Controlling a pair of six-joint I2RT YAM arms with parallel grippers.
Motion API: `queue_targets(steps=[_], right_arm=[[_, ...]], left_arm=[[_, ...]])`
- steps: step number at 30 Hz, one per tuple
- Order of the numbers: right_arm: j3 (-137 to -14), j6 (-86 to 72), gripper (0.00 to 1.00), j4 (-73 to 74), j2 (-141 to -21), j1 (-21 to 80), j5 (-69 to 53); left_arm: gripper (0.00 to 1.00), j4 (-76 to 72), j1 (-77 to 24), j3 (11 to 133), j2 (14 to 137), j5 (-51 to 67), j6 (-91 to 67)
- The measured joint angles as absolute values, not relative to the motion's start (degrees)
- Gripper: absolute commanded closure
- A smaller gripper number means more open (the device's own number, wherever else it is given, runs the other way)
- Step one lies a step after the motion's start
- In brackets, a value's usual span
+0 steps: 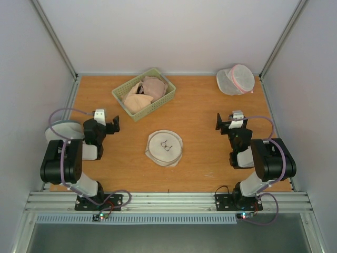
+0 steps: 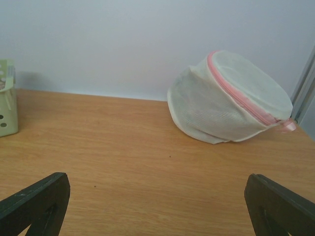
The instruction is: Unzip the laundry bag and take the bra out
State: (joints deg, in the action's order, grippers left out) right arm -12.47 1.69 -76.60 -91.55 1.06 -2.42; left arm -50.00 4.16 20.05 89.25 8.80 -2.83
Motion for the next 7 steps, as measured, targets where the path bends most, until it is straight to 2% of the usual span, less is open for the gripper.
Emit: queue_targets(steps=[7], right_arm=[[-12.47,1.69,0.02,-76.6,-91.55,1.06,-2.42]], left_arm=[[0.01,-49.95,3.6,21.21,89.25,9.74,-1.91]])
